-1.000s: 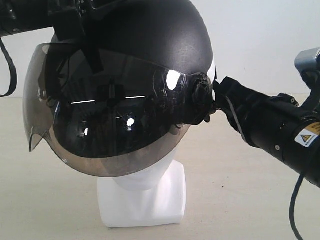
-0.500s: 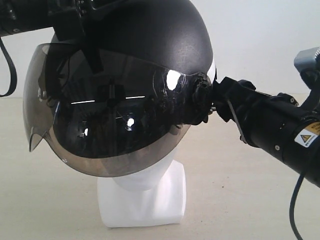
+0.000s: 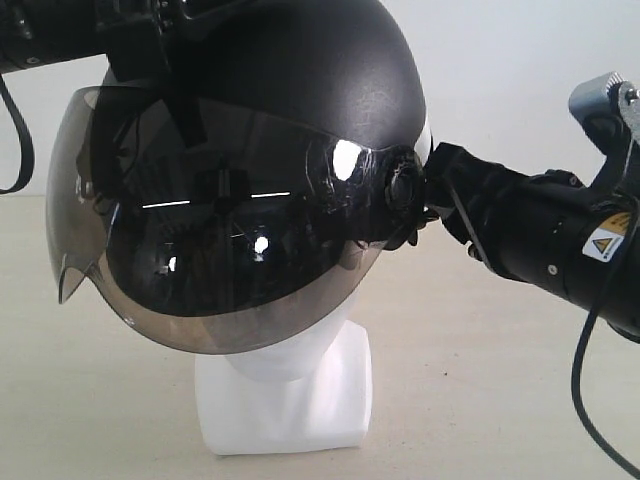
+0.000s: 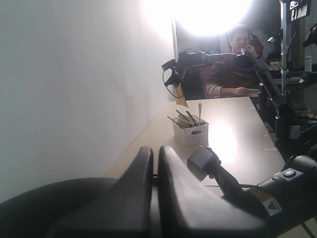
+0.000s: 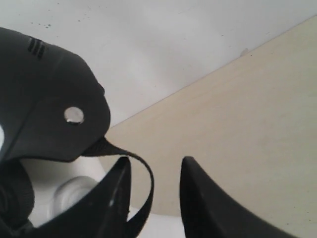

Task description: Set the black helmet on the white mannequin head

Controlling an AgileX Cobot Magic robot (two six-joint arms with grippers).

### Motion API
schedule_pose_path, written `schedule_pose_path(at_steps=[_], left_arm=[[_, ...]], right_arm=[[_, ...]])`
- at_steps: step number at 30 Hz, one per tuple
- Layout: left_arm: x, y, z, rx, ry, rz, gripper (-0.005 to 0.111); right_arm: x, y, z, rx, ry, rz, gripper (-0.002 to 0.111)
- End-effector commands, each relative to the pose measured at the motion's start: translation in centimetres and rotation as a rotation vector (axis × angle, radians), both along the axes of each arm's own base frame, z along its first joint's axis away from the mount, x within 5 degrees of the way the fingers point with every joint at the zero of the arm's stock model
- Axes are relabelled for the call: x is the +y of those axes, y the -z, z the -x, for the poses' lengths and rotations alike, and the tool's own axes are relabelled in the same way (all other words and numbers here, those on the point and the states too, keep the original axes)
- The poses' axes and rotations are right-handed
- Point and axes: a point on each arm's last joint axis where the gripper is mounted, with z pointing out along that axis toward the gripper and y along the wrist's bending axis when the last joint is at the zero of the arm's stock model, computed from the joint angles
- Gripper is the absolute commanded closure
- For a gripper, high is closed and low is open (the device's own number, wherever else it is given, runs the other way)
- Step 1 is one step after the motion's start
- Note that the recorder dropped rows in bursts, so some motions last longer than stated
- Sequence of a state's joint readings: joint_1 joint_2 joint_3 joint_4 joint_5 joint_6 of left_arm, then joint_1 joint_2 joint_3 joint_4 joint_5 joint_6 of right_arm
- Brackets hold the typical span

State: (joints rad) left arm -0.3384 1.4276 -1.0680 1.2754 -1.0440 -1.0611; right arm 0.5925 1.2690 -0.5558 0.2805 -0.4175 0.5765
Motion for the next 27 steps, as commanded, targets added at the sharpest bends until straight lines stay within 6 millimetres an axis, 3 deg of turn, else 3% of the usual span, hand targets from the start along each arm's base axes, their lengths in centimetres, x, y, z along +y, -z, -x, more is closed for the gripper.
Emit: schedule_pose_path(at_steps=[1,4,9,16,19,24,27], left_arm=[[-0.4,1.9,-0.6,0.057,-0.029,-0.094,0.102],[-0.4,1.9,-0.6,0.067,-0.029,-0.091,0.102],[-0.4,2.0,-0.5,0.067,-0.018,-0.102,0.102],[-0.5,2.0,-0.3,0.072,0.004,-0.099,0.102],[-1.3,2.0,0.2,0.072,0.031,-0.108,0.102],[-2.7,2.5,1.0,0.092,0.049,-0.155,0.102],[-2.7,2.6,1.0,0.125,0.054,-0.159,0.102]], right_arm=[[0.0,0.0,0.0,0.002,-0.012,0.027,0.081],[0.0,0.1,0.0,-0.005,-0.023,0.064,0.107],[-0.3,0.1,-0.2,-0.017,-0.012,0.088,0.108],[-2.3,0.3,-1.2,0.013,0.073,0.091,0.108],[-2.2,0.6,-1.4,0.004,0.064,0.131,0.108],[-1.1,3.6,-3.5,0.08,0.051,0.195,0.108],[-0.4,3.0,-4.7,0.055,0.038,0.2,0.108]])
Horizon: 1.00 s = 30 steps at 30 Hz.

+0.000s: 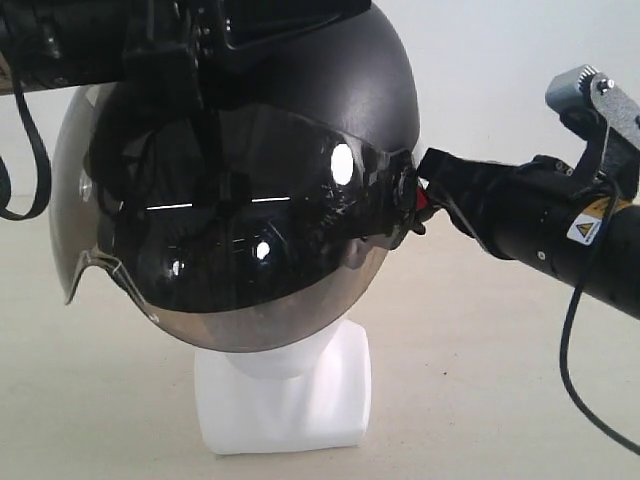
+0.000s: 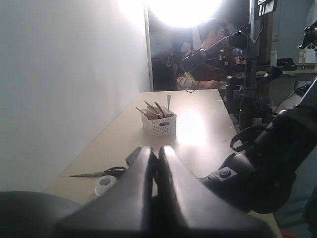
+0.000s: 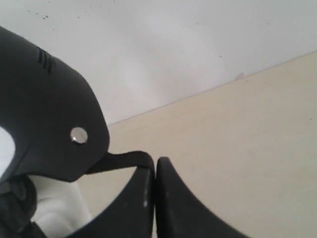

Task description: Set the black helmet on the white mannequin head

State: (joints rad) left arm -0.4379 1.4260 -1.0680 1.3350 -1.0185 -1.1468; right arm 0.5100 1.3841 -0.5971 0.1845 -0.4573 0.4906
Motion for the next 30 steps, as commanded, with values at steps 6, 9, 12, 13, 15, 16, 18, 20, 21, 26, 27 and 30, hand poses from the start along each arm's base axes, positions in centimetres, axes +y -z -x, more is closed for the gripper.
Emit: schedule_pose_path(at_steps=[6,9,12,13,15,16,18,20,21,26,27,30], left_arm=[[-0.3,2.1,-0.7,0.066,-0.03,-0.117,0.102],[-0.3,2.1,-0.7,0.066,-0.03,-0.117,0.102],[-0.3,2.1,-0.6,0.066,-0.025,-0.115,0.102],[-0.3,2.1,-0.6,0.066,-0.021,-0.114,0.102],[-0.3,2.1,-0.6,0.066,-0.019,-0.114,0.102],[-0.3,2.1,-0.5,0.065,-0.017,-0.113,0.102],[-0.3,2.1,-0.5,0.067,-0.014,-0.112,0.102],[-0.3,2.0,-0.5,0.067,-0.01,-0.11,0.102],[-0.3,2.1,-0.5,0.069,-0.011,-0.11,0.102],[-0.3,2.1,-0.6,0.074,-0.02,-0.112,0.102],[-0.3,2.1,-0.6,0.074,-0.02,-0.112,0.102],[-0.3,2.1,-0.6,0.081,-0.019,-0.111,0.102]], right_arm=[[-1.4,0.3,-3.9,0.099,0.06,0.083,0.108],[-1.6,0.4,-3.9,0.114,0.061,0.081,0.108],[-1.4,1.2,-4.3,0.134,0.061,0.092,0.108],[-1.4,1.6,-4.4,0.144,0.061,0.096,0.108],[-1.2,2.3,-4.8,0.161,0.061,0.104,0.108],[-1.1,2.6,-5.0,0.169,0.06,0.108,0.108],[-0.9,3.2,-5.6,0.184,0.06,0.114,0.108],[-0.7,3.3,-6.1,0.186,0.061,0.113,0.108],[-0.6,3.4,-6.2,0.187,0.061,0.114,0.108],[-0.7,3.8,-6.0,0.24,0.062,0.12,0.108],[-0.7,4.0,-5.9,0.259,0.059,0.128,0.108],[-0.8,4.4,-5.6,0.303,0.055,0.144,0.108]])
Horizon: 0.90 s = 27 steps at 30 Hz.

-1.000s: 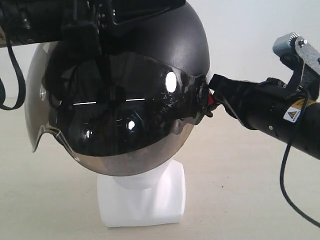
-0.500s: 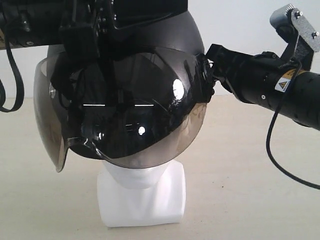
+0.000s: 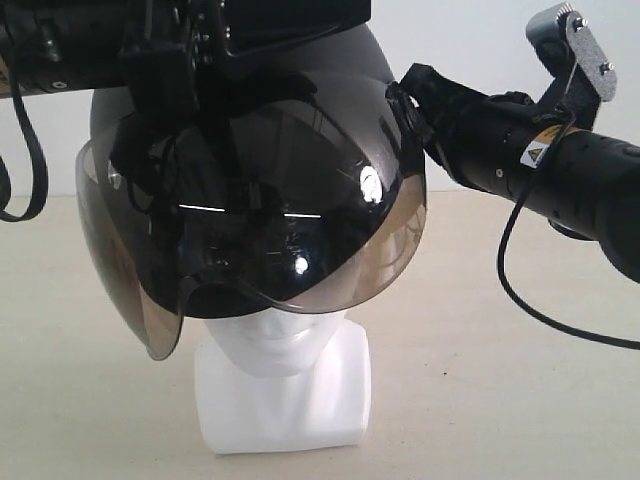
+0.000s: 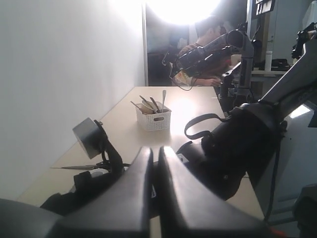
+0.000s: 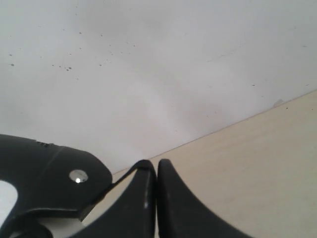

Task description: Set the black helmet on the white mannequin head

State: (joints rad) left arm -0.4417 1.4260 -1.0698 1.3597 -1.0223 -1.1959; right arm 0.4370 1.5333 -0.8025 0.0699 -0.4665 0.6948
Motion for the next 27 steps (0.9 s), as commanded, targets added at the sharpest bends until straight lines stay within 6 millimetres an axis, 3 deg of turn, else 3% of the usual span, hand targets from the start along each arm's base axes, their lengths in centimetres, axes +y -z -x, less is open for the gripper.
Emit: schedule_pose_path(at_steps=[1,12,20,27], left_arm=[[-0.2,2.0,-0.7,0.044,-0.034,-0.1,0.102],[-0.2,1.9,-0.7,0.054,-0.029,-0.096,0.102],[-0.2,1.9,-0.5,0.065,-0.008,-0.088,0.102],[-0.2,1.9,-0.4,0.074,0.0,-0.084,0.102]], right_arm=[[-1.6,6.4,-0.1,0.334,-0.008,0.268,0.108],[-3.0,9.4,2.4,0.351,0.048,0.236,0.108],[-3.2,9.2,2.3,0.335,0.072,0.209,0.108],[-5.0,9.4,1.8,0.359,0.12,0.214,0.108]])
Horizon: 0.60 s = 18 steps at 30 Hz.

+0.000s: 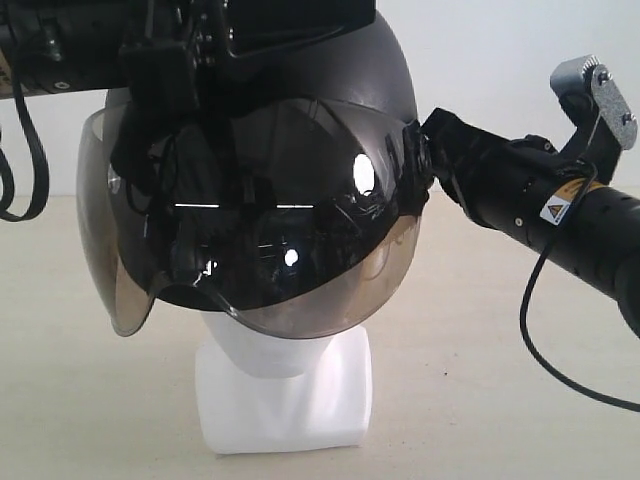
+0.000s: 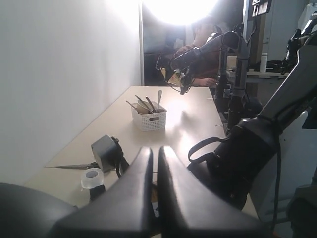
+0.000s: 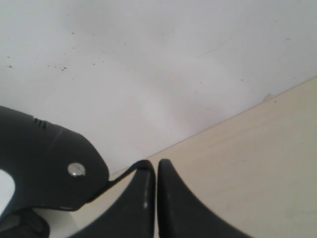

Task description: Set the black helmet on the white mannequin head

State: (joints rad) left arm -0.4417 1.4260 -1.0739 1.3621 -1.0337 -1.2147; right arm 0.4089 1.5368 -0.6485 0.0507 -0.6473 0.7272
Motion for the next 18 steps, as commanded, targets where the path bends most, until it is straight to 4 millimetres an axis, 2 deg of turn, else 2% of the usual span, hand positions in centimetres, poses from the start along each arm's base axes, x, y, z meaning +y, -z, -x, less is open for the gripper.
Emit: schedule_pose_path(at_steps=[1,7,13,14,18], left_arm=[[-0.2,2.0,-0.5,0.061,-0.011,-0.09,0.102],[-0.2,1.9,-0.3,0.063,0.012,-0.075,0.102],[-1.2,2.2,0.2,0.051,0.007,-0.117,0.102],[-1.5,2.3,0.3,0.047,0.01,-0.126,0.102],[-1.7,2.4,0.2,0.046,-0.019,-0.14,0.102]], right_arm=[[-3.2,6.4,0.1,0.379,0.09,0.226,0.108],[-3.2,6.0,-0.1,0.346,0.097,0.215,0.108],[-3.2,6.0,-0.1,0.356,0.099,0.204,0.108],[-3.2,5.9,0.0,0.356,0.099,0.204,0.105],[-3.2,4.5,0.5,0.341,0.083,0.187,0.072]])
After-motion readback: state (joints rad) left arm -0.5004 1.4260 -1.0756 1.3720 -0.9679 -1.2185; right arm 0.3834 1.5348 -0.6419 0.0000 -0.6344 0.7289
